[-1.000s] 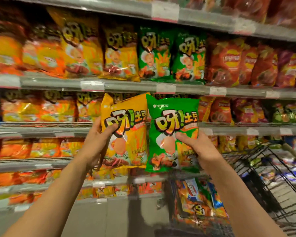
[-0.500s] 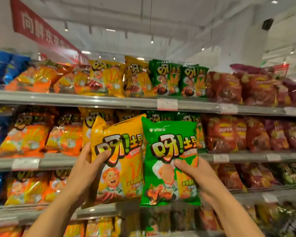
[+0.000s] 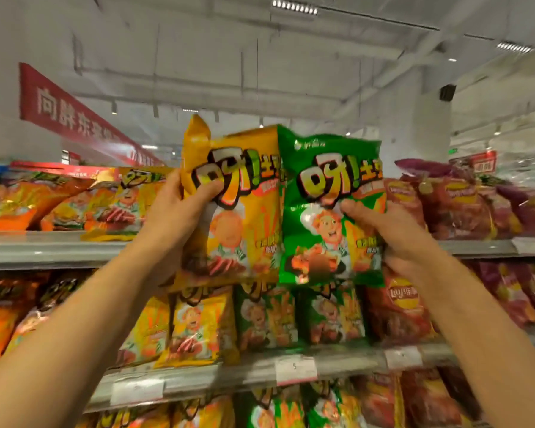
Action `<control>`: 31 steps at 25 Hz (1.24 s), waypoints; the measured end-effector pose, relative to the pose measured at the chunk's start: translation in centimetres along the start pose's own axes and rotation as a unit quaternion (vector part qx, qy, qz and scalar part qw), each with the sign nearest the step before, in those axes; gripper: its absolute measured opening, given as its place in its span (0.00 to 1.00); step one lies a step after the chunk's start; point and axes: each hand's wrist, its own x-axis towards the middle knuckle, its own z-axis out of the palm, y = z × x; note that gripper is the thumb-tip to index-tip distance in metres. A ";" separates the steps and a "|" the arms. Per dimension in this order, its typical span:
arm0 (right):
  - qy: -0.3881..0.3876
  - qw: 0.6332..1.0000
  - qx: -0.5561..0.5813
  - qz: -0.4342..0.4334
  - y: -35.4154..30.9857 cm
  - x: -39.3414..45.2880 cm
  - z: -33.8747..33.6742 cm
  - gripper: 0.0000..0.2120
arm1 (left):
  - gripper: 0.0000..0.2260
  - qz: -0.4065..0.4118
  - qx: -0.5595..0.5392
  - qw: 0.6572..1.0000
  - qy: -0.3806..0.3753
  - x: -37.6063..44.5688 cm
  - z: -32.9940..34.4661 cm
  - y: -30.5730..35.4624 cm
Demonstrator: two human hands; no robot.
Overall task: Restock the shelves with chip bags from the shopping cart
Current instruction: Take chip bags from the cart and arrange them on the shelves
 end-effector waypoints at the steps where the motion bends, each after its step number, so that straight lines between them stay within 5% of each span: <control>1: 0.005 1.000 0.003 -0.009 -0.7 1.9 -1.0 0.12 | 0.07 0.006 0.003 1.000 -0.003 1.6 1.2 0.6; 12: 0.065 0.998 -0.004 0.017 4.0 16.8 -11.1 0.21 | 0.20 -0.038 0.012 0.998 0.052 11.8 9.0 -3.8; 24: 0.034 0.981 -0.150 0.115 8.7 17.7 -13.4 0.30 | 0.13 -0.052 -0.008 0.999 -0.007 14.0 12.5 -8.2; 31: 0.109 0.956 -0.268 0.051 8.7 17.0 -12.6 0.37 | 0.13 -0.092 -0.027 0.995 -0.005 13.9 11.8 -9.4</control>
